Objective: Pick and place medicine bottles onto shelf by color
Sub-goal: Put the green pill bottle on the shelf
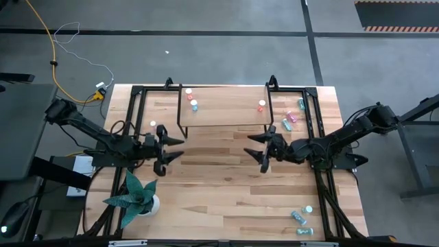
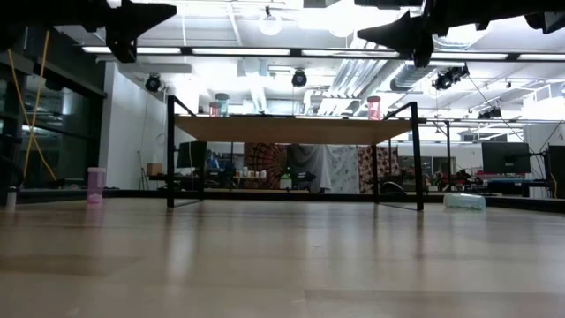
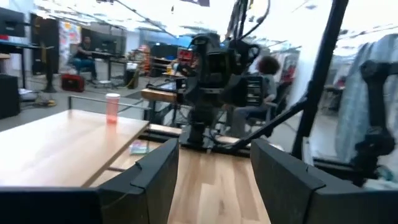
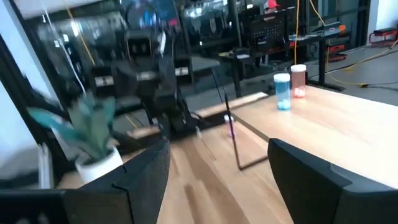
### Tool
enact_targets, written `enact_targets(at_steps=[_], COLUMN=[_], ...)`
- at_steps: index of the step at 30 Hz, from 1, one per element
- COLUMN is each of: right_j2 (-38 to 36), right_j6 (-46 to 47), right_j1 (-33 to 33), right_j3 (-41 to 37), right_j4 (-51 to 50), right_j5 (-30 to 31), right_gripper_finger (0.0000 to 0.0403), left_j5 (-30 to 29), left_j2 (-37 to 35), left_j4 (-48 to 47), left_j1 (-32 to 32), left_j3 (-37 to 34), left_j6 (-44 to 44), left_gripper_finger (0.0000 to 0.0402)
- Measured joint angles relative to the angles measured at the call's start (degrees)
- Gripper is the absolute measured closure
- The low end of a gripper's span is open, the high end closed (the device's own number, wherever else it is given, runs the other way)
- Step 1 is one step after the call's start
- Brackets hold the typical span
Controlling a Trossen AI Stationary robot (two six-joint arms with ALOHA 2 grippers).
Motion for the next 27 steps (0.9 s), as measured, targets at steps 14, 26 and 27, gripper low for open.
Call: enact_targets(at_steps=[14,26,27], right_j2=[5.64,23.61,24.38], right_j6=[45.15,105.68,108.29], right_j1=[14.68,38.44,39.74], right_j3=[32.28,43.03,43.03], right_j4=[-78.04,-102.04,-102.04], right_j5=[-11.64,-42.54,-43.76], right_gripper_finger=[0.0141,0.0141,0.0141], left_j5=[2.59,4.02,4.03], left_j2=[-0.33,-0.31,-0.31], left_j4=[-0.51,-1.78,-1.78], left_j1=[0.00,0.00,0.00], left_j3=[0.00,0.00,0.00], left_j6=[-0.43,-4.46,-4.50], left_gripper_finger=[0.0212,0.0212,0.0212])
